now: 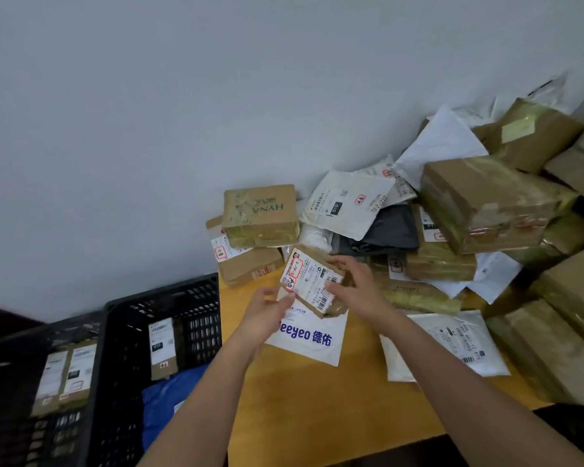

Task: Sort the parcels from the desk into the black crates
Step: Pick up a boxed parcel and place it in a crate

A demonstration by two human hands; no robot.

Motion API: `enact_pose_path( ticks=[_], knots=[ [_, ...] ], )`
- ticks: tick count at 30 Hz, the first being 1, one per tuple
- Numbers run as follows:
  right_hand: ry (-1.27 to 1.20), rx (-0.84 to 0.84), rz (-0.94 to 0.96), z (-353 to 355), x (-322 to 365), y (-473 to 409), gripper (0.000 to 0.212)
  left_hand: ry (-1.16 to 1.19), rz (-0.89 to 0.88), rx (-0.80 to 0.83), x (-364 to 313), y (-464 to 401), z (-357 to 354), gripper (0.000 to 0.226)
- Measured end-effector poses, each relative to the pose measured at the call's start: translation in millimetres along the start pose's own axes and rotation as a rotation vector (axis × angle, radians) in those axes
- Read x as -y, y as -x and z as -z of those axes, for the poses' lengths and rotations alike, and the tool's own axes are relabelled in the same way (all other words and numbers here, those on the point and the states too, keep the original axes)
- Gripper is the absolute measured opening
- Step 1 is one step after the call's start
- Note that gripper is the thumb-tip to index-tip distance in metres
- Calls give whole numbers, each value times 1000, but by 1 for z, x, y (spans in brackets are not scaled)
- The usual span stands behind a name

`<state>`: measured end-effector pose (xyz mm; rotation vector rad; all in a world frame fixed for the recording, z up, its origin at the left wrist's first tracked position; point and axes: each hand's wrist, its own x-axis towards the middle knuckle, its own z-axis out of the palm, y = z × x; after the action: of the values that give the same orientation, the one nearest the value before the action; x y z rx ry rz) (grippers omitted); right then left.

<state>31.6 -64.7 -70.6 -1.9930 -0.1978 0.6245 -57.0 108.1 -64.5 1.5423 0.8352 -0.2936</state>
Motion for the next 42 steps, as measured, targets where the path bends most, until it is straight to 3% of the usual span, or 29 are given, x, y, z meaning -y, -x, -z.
enact_pose_path(
  ticks=[2, 4, 8, 11, 15, 20, 24, 27, 31, 42],
  knots=[
    [-34, 64, 16, 10, 17, 0, 39, -147, -164, -118, -9, 2, 15, 75],
    [-60, 150, 28, 18, 32, 1, 36, -137, -242, -64, -21, 8, 30, 93],
    [-36, 314, 21, 23, 67, 4, 32, -62, -199, 138, -39, 23, 53, 97],
    [12, 353, 43, 23, 91, 11, 43, -49, -131, 320, -42, 33, 61, 92],
    [28, 386, 70, 21, 108, 18, 46, -73, -87, 421, -40, 41, 66, 106],
    [6, 247, 140, 15, 102, 13, 48, -2, -115, 371, -40, 52, 66, 66],
    [-47, -49, 138, 10, 84, 10, 70, 203, -118, 249, -27, 49, 73, 67],
    [-255, 21, 88, 1, 73, 20, 67, 393, -121, 181, -19, 48, 74, 52],
    [-338, 187, 12, -21, 68, 35, 53, 568, -110, 135, -13, 50, 70, 38],
    [-399, 314, 10, -55, 66, 29, 50, 521, -106, 120, 16, 51, 84, 51]
  ],
)
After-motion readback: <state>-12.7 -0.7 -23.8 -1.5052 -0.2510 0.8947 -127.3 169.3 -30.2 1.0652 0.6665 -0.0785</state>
